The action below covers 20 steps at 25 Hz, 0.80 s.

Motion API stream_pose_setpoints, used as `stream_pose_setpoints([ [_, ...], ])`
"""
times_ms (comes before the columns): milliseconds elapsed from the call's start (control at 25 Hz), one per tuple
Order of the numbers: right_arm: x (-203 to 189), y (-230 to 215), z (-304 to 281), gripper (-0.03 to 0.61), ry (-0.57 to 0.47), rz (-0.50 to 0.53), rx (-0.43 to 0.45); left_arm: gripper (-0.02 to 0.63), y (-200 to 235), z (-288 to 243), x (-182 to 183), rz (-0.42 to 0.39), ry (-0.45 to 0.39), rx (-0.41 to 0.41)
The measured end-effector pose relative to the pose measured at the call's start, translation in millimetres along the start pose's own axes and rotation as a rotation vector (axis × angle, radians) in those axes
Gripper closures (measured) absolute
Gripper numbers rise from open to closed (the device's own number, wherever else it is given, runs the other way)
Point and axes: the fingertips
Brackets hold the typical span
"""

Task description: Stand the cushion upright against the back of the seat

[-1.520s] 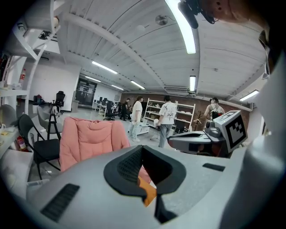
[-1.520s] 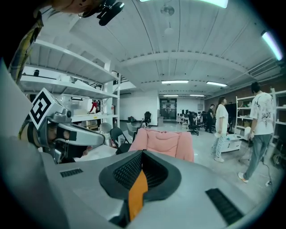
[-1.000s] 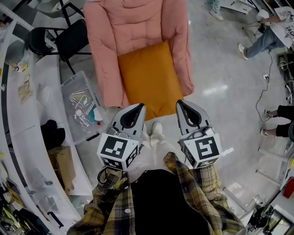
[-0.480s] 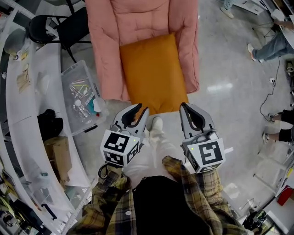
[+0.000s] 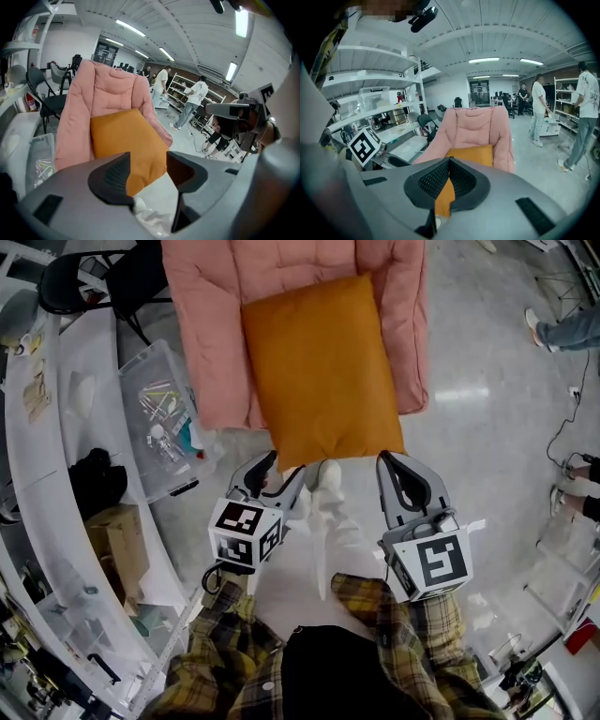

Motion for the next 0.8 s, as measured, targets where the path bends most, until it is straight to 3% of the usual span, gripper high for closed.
stream_pose_setpoints([
  [320, -40, -10, -18, 0.561, 0.051, -0.022, 0.003, 0.325, 35, -38, -68, 0.051, 0.131, 0.015],
  [800, -79, -22, -57, 0.561, 0.075, -0.056, 0.005, 0.321, 88, -74, -179, 0.064, 0.362, 0.071],
])
Point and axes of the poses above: the fingertips, and each gripper's own axes: z backward along the fingers, y to its left, x out of its top, and after that the axes turned 9 degrees about -y, right-handed
